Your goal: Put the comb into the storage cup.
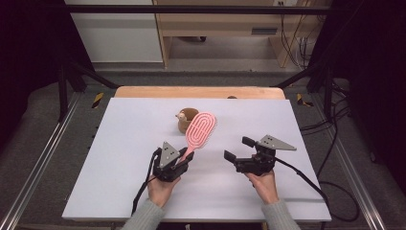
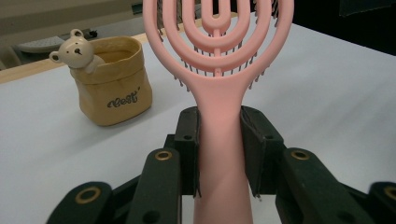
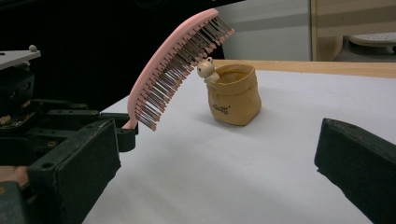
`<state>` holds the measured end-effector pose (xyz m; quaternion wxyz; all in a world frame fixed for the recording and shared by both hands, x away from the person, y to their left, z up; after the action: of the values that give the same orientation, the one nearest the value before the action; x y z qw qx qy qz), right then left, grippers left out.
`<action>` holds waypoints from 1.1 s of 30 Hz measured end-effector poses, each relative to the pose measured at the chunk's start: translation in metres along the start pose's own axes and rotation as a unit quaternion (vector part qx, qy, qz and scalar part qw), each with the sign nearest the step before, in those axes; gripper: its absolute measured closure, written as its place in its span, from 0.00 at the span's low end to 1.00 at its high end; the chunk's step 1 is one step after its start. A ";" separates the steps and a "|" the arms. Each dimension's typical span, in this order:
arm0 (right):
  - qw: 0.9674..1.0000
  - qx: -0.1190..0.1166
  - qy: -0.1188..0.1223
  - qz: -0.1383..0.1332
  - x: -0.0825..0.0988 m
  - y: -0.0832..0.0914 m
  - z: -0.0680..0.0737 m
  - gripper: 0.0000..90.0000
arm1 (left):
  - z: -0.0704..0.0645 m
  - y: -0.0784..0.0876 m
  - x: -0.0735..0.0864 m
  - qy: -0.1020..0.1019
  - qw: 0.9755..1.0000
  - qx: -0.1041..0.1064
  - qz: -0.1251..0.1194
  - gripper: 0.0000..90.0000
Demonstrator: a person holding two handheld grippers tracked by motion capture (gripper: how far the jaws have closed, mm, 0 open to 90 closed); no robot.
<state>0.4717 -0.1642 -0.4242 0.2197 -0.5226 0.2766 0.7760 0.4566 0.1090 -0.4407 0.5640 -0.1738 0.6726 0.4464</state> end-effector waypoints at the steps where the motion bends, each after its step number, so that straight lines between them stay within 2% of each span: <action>1: 1.000 0.000 -0.002 0.000 0.000 0.000 0.000 0.01 | -0.001 -0.001 0.001 0.000 1.000 0.000 0.001 0.77; 12: 1.000 0.007 -0.012 0.003 0.001 -0.004 0.000 0.01 | -0.014 -0.013 0.003 0.002 1.000 0.008 0.001 0.77; 22: 1.000 0.012 -0.014 0.011 0.000 -0.009 0.001 0.01 | -0.022 -0.017 0.004 0.007 1.000 0.014 0.000 0.77; 33: 1.000 0.014 -0.018 0.006 -0.002 -0.010 0.002 0.01 | -0.032 -0.020 0.006 0.010 1.000 0.022 0.001 0.77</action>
<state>0.4774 -0.1550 -0.4240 0.2270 -0.5033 0.2866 0.7829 0.4506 0.0743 -0.4553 0.5603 -0.1647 0.6883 0.4303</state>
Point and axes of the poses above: each handheld gripper's, and its own axes: y roughly backward along the jaws, x roughly out of its underside, z roughly to its left, the point moved 2 cm from there along -y, roughly forward along the jaws, and after that the axes turned 2 degrees about -x, right-handed, at the moved point
